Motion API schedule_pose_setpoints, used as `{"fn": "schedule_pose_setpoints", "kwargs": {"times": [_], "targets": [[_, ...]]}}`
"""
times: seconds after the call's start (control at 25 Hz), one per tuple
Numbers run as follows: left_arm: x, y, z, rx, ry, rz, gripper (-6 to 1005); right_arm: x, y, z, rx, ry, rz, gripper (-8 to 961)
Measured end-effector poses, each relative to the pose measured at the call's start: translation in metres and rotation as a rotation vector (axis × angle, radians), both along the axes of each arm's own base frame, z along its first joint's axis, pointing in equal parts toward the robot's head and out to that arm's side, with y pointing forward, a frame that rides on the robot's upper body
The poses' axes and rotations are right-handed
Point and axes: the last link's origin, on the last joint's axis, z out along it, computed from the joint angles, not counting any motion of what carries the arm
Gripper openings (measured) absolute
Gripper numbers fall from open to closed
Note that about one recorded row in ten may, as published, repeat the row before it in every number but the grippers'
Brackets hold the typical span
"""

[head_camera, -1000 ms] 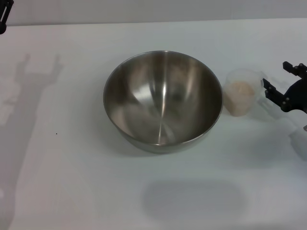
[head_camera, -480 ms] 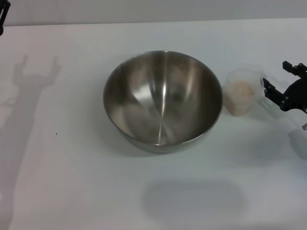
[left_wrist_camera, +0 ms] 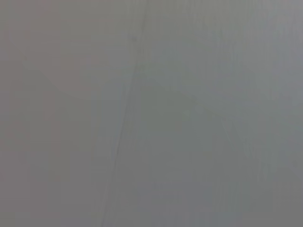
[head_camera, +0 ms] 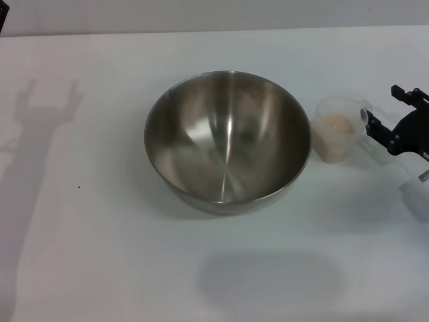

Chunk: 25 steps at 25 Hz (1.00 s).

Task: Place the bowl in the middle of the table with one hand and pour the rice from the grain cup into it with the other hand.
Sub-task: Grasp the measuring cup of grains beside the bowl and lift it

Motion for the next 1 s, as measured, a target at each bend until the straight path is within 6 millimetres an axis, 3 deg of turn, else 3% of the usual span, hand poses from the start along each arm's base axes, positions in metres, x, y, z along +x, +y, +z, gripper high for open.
{"fn": "schedule_pose_setpoints", "kwargs": {"times": [1.0], "targets": [[-0.001,-0.0049,-0.0014,-0.005,-0.009,-0.01,862,-0.0039,0.0089,-0.0009,0.0,-0.02,0.002,664]]}}
